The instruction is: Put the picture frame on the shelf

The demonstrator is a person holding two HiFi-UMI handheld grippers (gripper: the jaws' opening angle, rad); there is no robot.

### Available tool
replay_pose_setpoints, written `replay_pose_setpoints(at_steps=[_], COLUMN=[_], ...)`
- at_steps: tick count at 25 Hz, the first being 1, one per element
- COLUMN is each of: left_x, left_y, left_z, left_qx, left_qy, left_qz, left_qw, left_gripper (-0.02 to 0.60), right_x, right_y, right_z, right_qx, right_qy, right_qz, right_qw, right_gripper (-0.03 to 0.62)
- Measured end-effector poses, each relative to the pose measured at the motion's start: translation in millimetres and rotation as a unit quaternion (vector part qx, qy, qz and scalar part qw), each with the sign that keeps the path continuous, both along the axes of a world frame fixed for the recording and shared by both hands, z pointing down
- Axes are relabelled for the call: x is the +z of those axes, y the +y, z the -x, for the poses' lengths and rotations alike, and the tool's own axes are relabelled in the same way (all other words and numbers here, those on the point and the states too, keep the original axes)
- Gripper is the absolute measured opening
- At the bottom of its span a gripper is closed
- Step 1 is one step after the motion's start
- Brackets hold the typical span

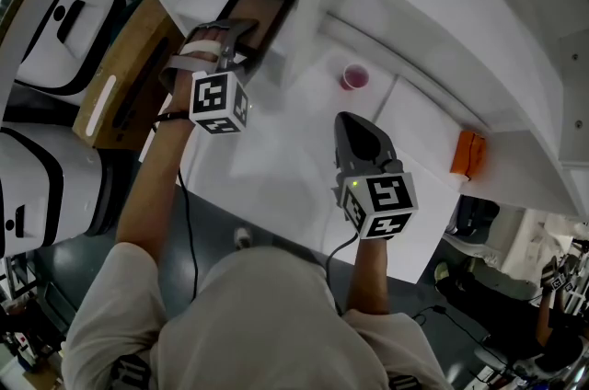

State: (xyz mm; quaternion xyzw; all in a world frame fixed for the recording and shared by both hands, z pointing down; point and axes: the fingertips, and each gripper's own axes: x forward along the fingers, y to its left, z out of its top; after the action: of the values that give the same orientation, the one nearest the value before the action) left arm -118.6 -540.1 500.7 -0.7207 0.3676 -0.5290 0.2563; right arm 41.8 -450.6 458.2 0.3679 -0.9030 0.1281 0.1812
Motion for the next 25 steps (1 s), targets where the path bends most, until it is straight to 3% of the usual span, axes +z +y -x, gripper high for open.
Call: replay_pose_setpoints(at_steps=[16, 25], left_x=[12.5, 14.7], left_y=[-19.0, -29.1], left_z=[-2.9, -2.5], left_qx=[0.006, -0.002], left_qy=[-0.016, -0.02], left_qz=[0.024, 0.029], left_qw=[0.9996, 0.9994], left_gripper=[0.429, 0.443], right_x=[3.3, 2.3], right_y=[-1.1, -2.3], right_z=[-1.3, -5.6], right_qx=[0.011, 0.018], right_qy=[0.0, 0.004], right_qz=[0.005, 0.005], right_qw=[1.0, 1.0], right_gripper=[0.006, 0.006])
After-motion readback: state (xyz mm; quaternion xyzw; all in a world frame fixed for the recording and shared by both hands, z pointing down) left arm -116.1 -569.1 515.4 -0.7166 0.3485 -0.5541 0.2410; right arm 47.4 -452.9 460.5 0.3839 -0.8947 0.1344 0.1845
